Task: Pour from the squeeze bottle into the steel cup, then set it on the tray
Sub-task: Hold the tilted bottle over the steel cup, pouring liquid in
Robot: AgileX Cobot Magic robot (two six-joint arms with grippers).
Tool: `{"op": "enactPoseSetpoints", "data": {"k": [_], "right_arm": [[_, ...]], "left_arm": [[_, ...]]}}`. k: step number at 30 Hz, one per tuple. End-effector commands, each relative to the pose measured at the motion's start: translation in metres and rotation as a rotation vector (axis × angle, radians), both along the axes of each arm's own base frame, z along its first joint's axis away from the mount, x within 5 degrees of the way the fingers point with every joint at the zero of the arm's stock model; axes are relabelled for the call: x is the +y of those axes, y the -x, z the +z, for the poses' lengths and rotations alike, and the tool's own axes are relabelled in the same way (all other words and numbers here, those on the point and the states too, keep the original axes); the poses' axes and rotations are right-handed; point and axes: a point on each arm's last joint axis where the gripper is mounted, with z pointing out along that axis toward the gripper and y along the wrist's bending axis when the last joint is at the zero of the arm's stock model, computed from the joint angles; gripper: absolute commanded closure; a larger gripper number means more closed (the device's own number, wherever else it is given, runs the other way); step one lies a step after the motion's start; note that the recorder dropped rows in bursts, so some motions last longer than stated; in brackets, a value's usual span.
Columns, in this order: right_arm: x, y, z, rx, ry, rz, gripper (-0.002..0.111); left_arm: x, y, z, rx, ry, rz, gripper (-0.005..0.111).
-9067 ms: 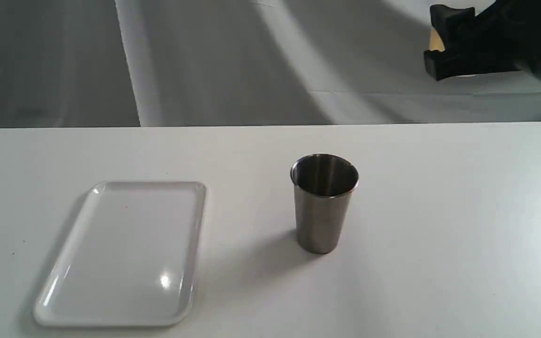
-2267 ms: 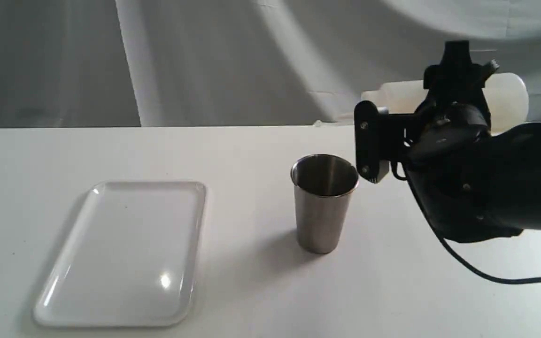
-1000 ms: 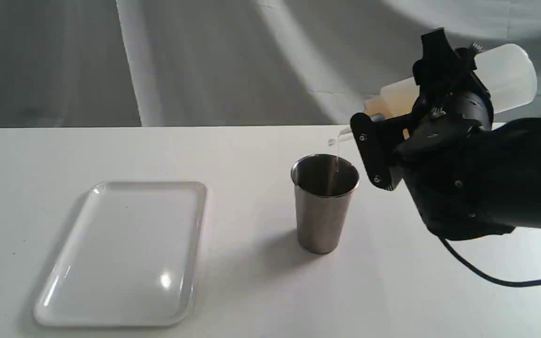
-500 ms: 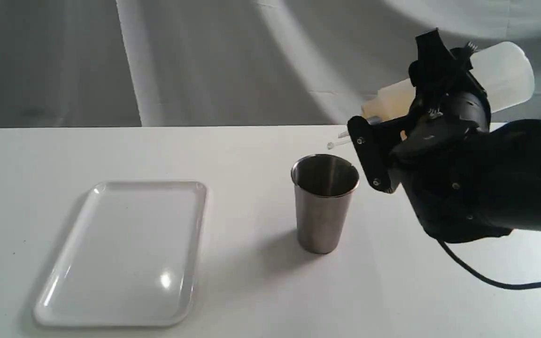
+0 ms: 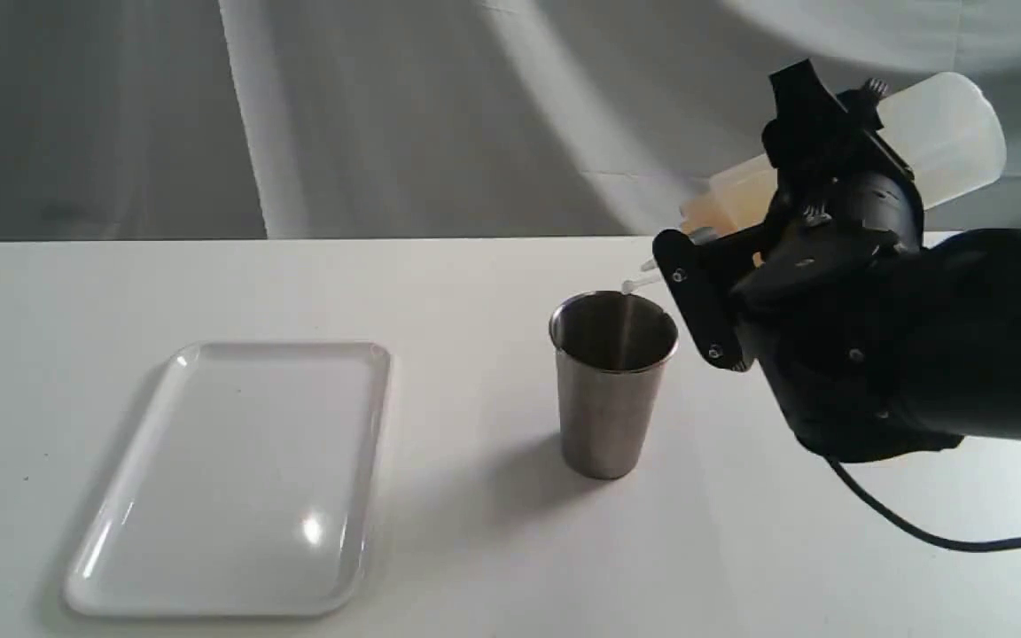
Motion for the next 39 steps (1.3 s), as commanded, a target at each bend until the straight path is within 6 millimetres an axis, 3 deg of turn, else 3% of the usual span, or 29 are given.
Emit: {"op": "enactPoseSetpoints", "data": {"k": [1,39], "right_arm": [[-0.0008,0.0001,0.0098,-0.042,0.028,-0.008,0.064],[-0.0001,0.0003,0.0098,-0.014,0.072,0.003,0.064]], "left_arm": [[-0.0002,-0.0004,-0.0011,0.003,0.005,0.000,0.098],[-0.0002,-0.0004,-0.0011,0.003,0.005,0.000,0.098]]}}
